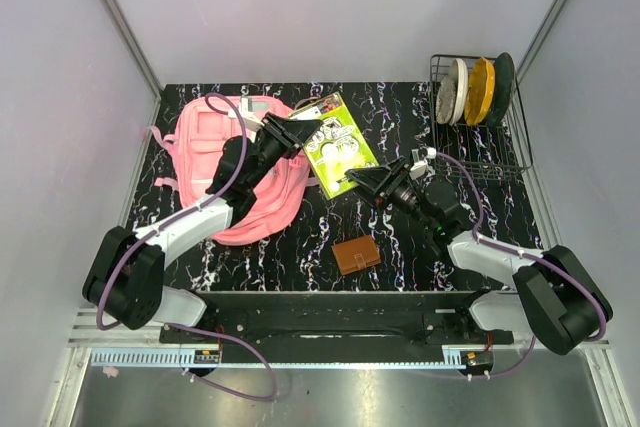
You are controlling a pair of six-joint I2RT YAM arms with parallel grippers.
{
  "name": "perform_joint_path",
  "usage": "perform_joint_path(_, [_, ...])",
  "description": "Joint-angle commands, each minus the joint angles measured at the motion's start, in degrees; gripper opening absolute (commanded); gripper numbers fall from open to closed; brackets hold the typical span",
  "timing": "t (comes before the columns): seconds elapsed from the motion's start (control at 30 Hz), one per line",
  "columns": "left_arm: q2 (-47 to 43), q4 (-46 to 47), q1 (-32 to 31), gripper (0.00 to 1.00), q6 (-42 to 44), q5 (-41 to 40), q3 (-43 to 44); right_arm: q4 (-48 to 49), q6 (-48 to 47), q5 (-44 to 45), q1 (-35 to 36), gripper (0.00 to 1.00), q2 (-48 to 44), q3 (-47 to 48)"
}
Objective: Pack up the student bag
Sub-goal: Pick up the book from the center of the board.
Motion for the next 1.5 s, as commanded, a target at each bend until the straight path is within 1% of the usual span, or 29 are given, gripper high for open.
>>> perform_joint_path(0.0, [-3.00,6.26,-0.67,0.00,-3.52,3.24,-1.89,6.79,-2.97,2.10,0.26,0.63,-1.67,1.91])
perform_joint_path(0.03, [-3.17,6.18,-0.67,0.00,-3.70,3.15,-2.07,8.36,-2.97,1.92,0.26,0.62,-1.50,2.00])
perform_joint_path(0.07, [-3.17,6.26,-0.76,0.00,-3.79,2.98,-2.25,9.08,-2.88,1.66,0.26,0.56,-1.32,2.18])
perform_joint_path(0.13, [-3.44,6.61,-0.67,0.00,-3.96,2.63,-3.04,10.65,-2.79,0.87,0.26,0.53,-0.71,2.62])
perform_joint_path(0.2, [-3.26,6.00,-0.76,0.00,-3.97,2.54,-3.04,11.45,-2.44,0.08,0.26,0.54,-0.09,2.88])
perform_joint_path(0.3, [-2.65,6.79,-0.76,0.00,-4.32,2.53,-3.65,12.95,-1.91,-1.50,0.26,0.61,0.78,3.50])
perform_joint_path(0.37, [-2.21,7.31,-0.76,0.00,-4.84,2.89,-3.74,12.86,-1.91,-2.21,0.26,0.60,1.14,4.11])
perform_joint_path(0.5, [-2.03,7.76,-0.76,0.00,-5.11,2.89,-4.27,12.95,-2.00,-2.30,0.26,0.36,0.97,3.85])
perform_joint_path(0.53, [-2.12,7.50,-0.76,0.00,-5.11,2.80,-4.27,12.78,-2.09,-1.86,0.26,0.21,0.79,3.59])
perform_joint_path(0.6, [-1.94,7.23,-0.76,0.00,-4.85,2.97,-4.10,12.08,-2.26,-1.60,0.26,0.12,0.35,3.41])
perform_joint_path(0.63, [-2.03,7.14,-0.67,0.00,-4.67,3.15,-4.01,11.81,-2.61,-1.51,0.26,0.00,0.09,3.41])
perform_joint_path(0.73, [-1.85,5.14,-0.50,0.34,-2.39,4.99,-3.31,8.65,-3.49,-0.55,0.26,0.00,-1.58,2.98])
perform_joint_path(0.77, [-2.20,3.29,-0.41,0.64,-0.99,5.78,-2.00,7.16,-3.93,0.16,0.26,0.00,-3.32,2.71])
perform_joint_path(0.8, [-2.64,0.84,-0.06,0.74,3.11,6.57,-1.12,2.80,-4.37,2.08,0.26,0.00,-4.65,2.36])
perform_joint_path(0.83, [-3.34,-6.50,0.29,0.80,5.94,7.10,-0.24,0.32,-5.68,3.31,0.26,0.00,-5.97,1.75])
perform_joint_path(0.87, [-5.35,-11.09,0.38,0.87,8.75,5.97,1.43,-2.58,-6.39,4.63,0.17,0.00,-9.02,1.48])
perform_joint_path(0.9, [-6.68,-15.92,0.47,0.99,14.43,4.22,2.14,-9.05,-7.27,7.08,0.09,0.00,-10.88,1.22])
perform_joint_path(0.93, [-8.08,-25.02,0.56,0.99,17.62,0.38,2.84,-11.81,-9.19,8.24,0.09,0.00,-12.55,1.21])
perform_joint_path(0.97, [-10.71,-29.46,0.65,0.99,20.70,-1.66,4.33,-14.79,-10.25,9.47,0.09,0.00,-16.05,1.30])
perform_joint_path(1.0, [-12.04,-33.08,0.73,0.99,26.21,-3.95,4.86,-21.78,-10.87,12.52,0.09,0.00,-17.74,1.82])
perform_joint_path(1.03, [-13.27,-38.85,0.74,0.99,28.70,-7.10,5.13,-24.99,-12.44,13.95,0.00,0.00,-19.41,1.92])
perform_joint_path(1.07, [-15.02,-41.70,0.82,0.99,31.08,-7.74,6.09,-27.46,-13.07,15.35,-0.09,0.00,-22.04,1.83])
perform_joint_path(1.1, [-15.47,-44.51,0.82,0.99,35.89,-9.49,6.71,-31.48,-13.42,18.15,-0.09,0.00,-23.28,1.57])
perform_joint_path(1.13, [-15.65,-50.63,0.82,0.99,38.29,-10.98,7.41,-33.09,-13.60,19.05,-0.26,0.00,-24.25,1.30])
perform_joint_path(1.2, [-14.69,-57.25,0.82,0.99,44.25,-12.14,10.22,-35.03,-13.69,20.28,-0.35,0.00,-26.54,0.25])
perform_joint_path(1.23, [-14.08,-63.20,0.82,0.99,45.85,-12.40,10.93,-35.65,-13.78,20.29,-0.53,0.00,-27.07,0.33])
perform_joint_path(1.33, [-10.30,-71.74,0.74,0.99,51.40,-10.91,13.57,-37.94,-14.48,19.50,-0.53,0.00,-27.43,0.86])
perform_joint_path(1.4, [-7.93,-73.97,0.39,0.99,55.16,-8.90,14.27,-38.03,-14.13,19.15,-0.53,0.00,-27.34,0.60])
perform_joint_path(1.47, [-6.17,-77.40,-0.58,0.99,56.41,-10.65,15.41,-38.20,-13.95,19.06,-0.62,0.00,-26.99,0.51])
